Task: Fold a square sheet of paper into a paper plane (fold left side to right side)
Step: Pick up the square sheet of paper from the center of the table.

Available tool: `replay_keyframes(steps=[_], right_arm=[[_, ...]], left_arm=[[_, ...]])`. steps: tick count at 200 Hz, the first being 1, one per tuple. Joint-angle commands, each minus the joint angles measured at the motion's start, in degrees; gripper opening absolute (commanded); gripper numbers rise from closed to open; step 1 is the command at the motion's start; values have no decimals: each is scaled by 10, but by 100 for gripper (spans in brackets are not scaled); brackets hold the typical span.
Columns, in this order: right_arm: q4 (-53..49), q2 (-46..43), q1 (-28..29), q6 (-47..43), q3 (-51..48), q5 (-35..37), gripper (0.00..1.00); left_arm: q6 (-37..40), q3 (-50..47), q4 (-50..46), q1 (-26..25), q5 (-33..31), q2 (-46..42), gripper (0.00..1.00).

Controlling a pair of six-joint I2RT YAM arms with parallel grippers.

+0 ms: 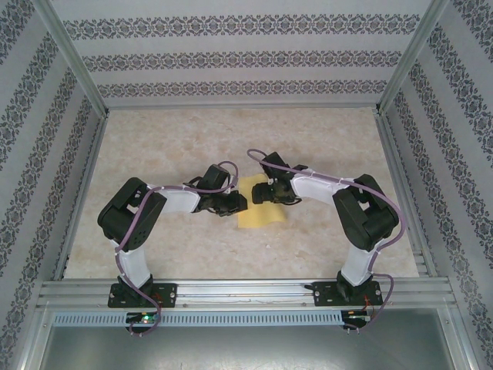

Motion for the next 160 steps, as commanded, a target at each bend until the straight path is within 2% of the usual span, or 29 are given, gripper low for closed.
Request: replay_keyframes(steps=[1,28,56,77,118,136,160], right_arm=[[-34,10,8,-3,20,0,77],[-34,4,10,-3,20,-5,66],[-25,-14,7,-9,13,-21,53],[-1,-37,-1,-12,-4,-58,44],[69,-104,-30,-22,-56,-137,35],[102,-142,-46,-27,-80,-180,34],[161,-202,-75,-28,-117,-257,31]], left_arm=[[1,2,5,-9,-14,11,20],[-3,-4,22,-9,-14,2,22],[3,-12,36,-7,-26,-27,30],[19,-28,38,-2,-54,-72,37],[50,-80,42,35,-95,-190,49],[56,-111,63,62,-81,-244,55],[47,-154,130,113,-18,-310,64]])
